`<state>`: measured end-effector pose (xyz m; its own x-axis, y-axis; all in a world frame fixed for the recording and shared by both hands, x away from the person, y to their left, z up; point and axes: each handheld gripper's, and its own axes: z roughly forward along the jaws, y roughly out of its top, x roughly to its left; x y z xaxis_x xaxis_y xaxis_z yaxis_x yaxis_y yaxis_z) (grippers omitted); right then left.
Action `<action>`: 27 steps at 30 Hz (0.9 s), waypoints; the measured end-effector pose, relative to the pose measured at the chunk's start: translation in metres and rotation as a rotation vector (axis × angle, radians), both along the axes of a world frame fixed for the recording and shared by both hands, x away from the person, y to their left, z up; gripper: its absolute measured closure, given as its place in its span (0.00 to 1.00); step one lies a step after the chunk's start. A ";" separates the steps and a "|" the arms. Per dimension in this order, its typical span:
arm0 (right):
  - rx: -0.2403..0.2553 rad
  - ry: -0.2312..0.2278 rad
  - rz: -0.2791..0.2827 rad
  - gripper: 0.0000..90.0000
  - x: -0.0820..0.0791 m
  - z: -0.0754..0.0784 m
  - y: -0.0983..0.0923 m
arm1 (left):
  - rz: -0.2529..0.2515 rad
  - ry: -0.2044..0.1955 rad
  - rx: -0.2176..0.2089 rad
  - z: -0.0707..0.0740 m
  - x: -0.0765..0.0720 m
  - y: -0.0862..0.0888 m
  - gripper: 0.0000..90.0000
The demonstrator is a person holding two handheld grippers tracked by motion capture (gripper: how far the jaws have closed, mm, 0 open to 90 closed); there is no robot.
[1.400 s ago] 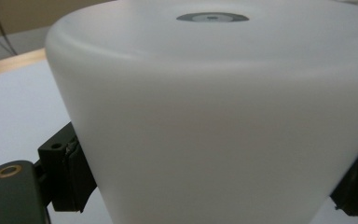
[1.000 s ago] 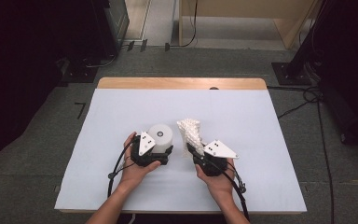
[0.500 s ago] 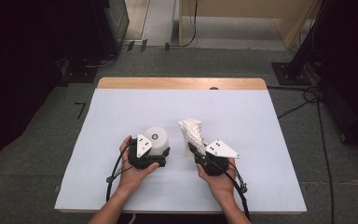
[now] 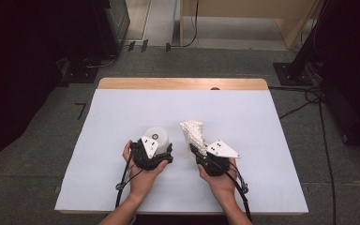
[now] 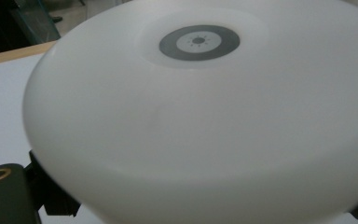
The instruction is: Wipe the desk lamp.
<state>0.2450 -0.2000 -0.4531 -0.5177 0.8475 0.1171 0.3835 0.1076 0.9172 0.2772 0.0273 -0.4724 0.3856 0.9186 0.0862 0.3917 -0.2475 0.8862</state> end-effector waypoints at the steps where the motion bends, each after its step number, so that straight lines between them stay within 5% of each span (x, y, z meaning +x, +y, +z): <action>1: -0.003 -0.002 0.001 0.83 0.000 -0.001 0.000 | -0.014 -0.001 -0.014 0.000 0.000 0.002 0.08; 3: -0.002 0.003 0.004 0.83 0.001 -0.001 0.001 | -0.070 0.011 -0.060 0.002 0.002 0.010 0.09; 7: -0.007 0.012 0.018 0.83 -0.001 -0.004 0.005 | -0.269 0.026 -0.227 0.013 0.008 0.028 0.09; 14: 0.006 0.021 0.089 0.83 -0.007 -0.005 0.021 | -0.505 0.045 -0.396 0.026 0.010 0.043 0.09; 22: 0.006 -0.006 0.094 0.84 -0.013 0.003 0.026 | -0.592 0.097 -0.375 0.023 0.009 0.035 0.09; 27: 0.020 -0.040 0.080 0.84 -0.014 0.012 0.020 | -0.635 0.129 -0.315 0.019 0.006 0.024 0.09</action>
<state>0.2310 -0.1805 -0.4408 -0.5883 0.8009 0.1117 0.3373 0.1175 0.9340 0.2835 0.0514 -0.4537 0.8427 0.4877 -0.2279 0.3631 -0.2024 0.9095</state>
